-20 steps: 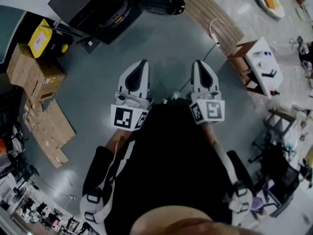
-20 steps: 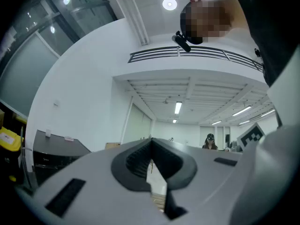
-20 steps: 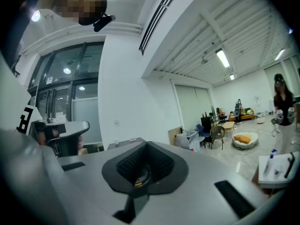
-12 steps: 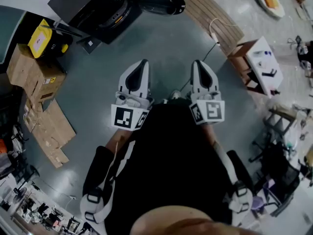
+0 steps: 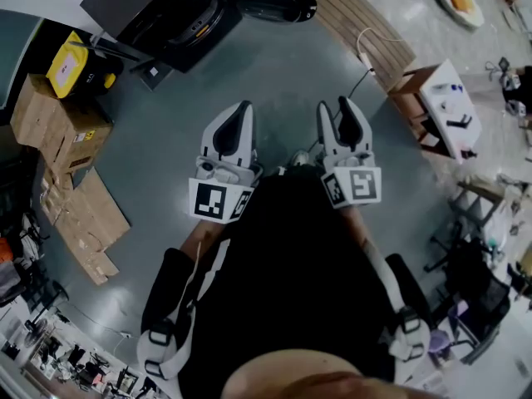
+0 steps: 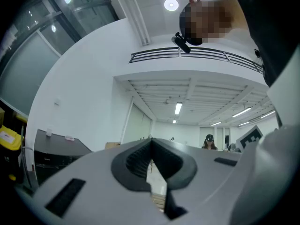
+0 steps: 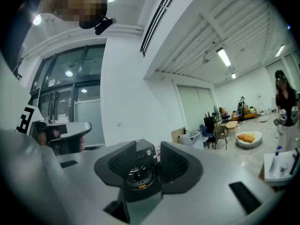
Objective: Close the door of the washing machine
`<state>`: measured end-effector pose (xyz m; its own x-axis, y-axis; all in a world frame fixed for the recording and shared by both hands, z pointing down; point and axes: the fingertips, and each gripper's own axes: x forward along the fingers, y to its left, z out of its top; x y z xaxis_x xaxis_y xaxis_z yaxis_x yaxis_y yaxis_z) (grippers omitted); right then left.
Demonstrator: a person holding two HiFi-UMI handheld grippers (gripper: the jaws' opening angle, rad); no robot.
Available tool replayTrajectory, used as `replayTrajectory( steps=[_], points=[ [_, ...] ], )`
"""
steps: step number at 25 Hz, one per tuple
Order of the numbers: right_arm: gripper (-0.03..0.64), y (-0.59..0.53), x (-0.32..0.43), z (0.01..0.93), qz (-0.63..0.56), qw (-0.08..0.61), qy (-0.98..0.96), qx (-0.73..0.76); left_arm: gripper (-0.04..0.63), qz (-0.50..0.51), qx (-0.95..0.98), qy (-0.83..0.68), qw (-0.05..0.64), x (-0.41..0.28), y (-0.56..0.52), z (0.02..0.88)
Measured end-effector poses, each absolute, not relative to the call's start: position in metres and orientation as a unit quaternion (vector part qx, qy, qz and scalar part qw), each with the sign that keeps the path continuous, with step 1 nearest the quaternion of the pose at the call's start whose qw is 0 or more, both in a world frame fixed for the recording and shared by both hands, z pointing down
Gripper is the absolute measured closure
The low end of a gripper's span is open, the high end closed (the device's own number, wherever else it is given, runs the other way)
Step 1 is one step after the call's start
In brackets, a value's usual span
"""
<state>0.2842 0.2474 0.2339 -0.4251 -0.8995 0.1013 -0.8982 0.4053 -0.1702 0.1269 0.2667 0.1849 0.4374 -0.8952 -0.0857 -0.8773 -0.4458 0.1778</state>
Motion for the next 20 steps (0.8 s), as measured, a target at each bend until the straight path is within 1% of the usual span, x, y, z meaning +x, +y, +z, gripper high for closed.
replayTrajectory(
  steps=[8, 20],
  points=[
    [0.477, 0.245, 0.251, 0.238, -0.098, -0.008, 0.832, -0.546, 0.591, -0.086, 0.852, -0.514, 0.061, 0.094, 0.263, 0.189],
    [0.477, 0.259, 0.187, 0.244, -0.103, 0.002, 0.807, -0.581, 0.591, -0.087, 0.869, -0.483, 0.066, 0.032, 0.267, 0.197]
  ],
)
